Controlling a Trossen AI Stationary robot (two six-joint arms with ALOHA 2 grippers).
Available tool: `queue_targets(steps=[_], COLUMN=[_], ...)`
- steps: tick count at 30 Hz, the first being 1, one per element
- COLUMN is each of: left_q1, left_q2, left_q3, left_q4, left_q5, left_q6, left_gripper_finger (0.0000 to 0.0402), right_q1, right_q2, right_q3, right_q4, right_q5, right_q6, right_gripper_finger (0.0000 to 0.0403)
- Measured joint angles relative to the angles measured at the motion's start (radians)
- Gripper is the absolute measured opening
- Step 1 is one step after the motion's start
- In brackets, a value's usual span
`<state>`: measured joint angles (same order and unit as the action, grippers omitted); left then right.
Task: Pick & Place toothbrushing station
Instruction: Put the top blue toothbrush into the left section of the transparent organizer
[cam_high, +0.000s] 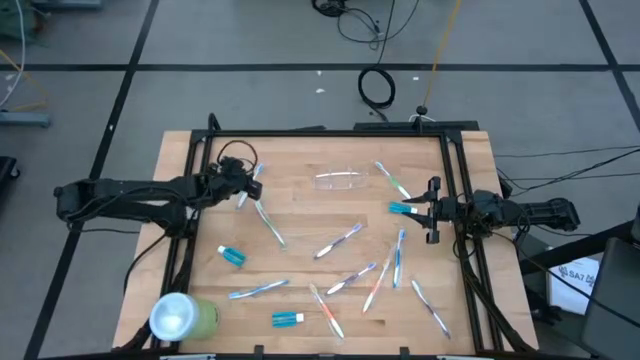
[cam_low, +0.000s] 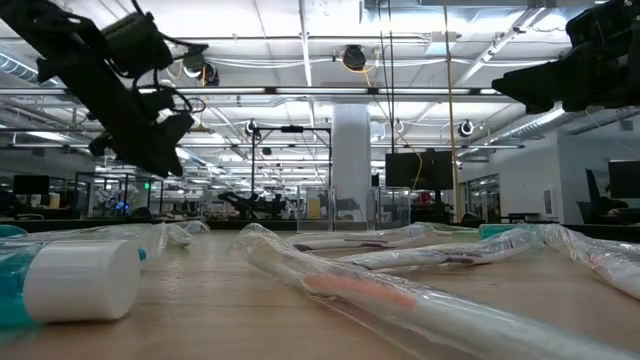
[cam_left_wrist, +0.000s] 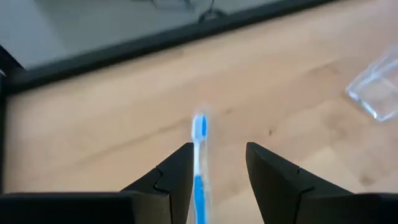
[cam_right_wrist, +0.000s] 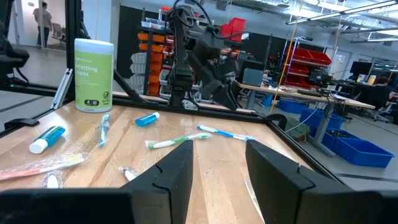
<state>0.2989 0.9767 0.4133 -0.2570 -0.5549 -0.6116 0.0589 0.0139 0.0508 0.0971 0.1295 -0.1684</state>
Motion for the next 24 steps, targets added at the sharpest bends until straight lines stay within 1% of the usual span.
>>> queue_targets(steps=[3, 5, 9, 13, 17, 24], left_q1=[0.041, 0.062, 0.097, 0.118, 0.122, 0.149], left_q2=[0.040, 0.073, 0.139, 0.192, 0.251, 0.365], left_q3=[0.000, 0.000, 0.000, 0.000, 0.000, 0.000], left_q4=[0.001, 0.001, 0.024, 0.085, 0.149, 0.157], left_q5=[0.079, 0.104, 0.110, 0.113, 0.142, 0.140], left_q6=[-0.003, -0.010, -0.019, -0.007, 0.000, 0.000], left_gripper_finger=[0.0152, 0.0152, 0.0152, 0.0152, 0.0152, 0.0152], right_q1=[0.000, 0.000, 0.000, 0.000, 0.000, 0.000], right_q2=[0.000, 0.000, 0.000, 0.000, 0.000, 0.000], right_q3=[0.000, 0.000, 0.000, 0.000, 0.000, 0.000], right_q4=[0.000, 0.000, 0.000, 0.000, 0.000, 0.000], right_q5=[0.000, 0.000, 0.000, 0.000, 0.000, 0.000], right_q6=[0.000, 0.000, 0.000, 0.000, 0.000, 0.000], right_gripper_finger=[0.0141, 0.0141, 0.0141, 0.0141, 0.0141, 0.0141])
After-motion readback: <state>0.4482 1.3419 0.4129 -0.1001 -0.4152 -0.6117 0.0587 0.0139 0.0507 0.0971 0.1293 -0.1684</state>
